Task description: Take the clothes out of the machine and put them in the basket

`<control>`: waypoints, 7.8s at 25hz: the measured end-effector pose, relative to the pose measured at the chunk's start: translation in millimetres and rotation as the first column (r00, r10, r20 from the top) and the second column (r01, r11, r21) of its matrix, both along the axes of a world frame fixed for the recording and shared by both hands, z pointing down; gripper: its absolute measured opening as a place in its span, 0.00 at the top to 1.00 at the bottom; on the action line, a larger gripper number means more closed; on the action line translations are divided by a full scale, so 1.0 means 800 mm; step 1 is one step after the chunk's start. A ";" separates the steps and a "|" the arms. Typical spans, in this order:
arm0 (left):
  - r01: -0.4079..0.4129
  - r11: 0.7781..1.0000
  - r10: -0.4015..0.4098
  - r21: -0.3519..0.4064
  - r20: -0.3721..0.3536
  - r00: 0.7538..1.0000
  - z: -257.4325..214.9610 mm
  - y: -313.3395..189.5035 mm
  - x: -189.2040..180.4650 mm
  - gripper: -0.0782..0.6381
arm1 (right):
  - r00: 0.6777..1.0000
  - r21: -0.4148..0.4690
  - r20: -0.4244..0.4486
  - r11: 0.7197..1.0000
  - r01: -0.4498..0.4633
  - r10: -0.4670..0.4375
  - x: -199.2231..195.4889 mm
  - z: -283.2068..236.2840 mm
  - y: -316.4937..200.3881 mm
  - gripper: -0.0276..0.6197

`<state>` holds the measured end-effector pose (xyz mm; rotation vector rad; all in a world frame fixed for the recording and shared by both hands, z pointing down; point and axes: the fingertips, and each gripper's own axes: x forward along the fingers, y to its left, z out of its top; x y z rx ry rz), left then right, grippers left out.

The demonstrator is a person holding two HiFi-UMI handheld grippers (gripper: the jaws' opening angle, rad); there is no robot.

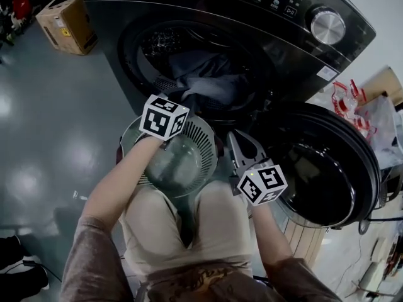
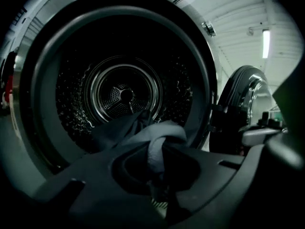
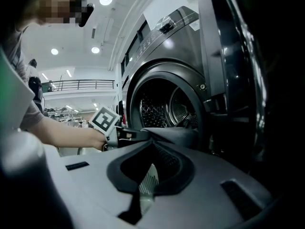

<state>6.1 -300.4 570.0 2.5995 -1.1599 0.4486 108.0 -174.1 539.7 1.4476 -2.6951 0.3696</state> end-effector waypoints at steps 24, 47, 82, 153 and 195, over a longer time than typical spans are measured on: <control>0.081 0.994 -0.082 -0.070 -0.014 0.997 -0.040 0.172 -0.156 0.85 | 0.993 0.001 0.038 0.994 0.110 -0.110 -0.053 0.007 -0.015 0.96; 0.001 0.977 0.023 -0.214 0.109 0.994 0.014 0.196 -0.145 0.47 | 0.992 -0.011 0.067 0.994 0.105 -0.104 -0.050 0.019 -0.018 0.96; -0.036 0.985 0.064 -0.167 0.170 0.983 0.100 -0.081 0.033 0.66 | 0.999 -0.011 0.044 1.000 -0.020 0.020 -0.018 0.012 -0.012 0.96; -0.076 0.991 0.105 -0.114 0.281 0.954 0.108 -0.065 0.066 0.51 | 1.000 0.008 0.026 1.000 0.010 -0.011 -0.016 -0.002 0.006 0.96; -0.066 0.993 0.073 -0.093 0.068 0.995 0.002 0.134 -0.081 0.50 | 0.994 0.000 0.046 0.995 0.096 -0.096 -0.053 0.010 0.005 0.96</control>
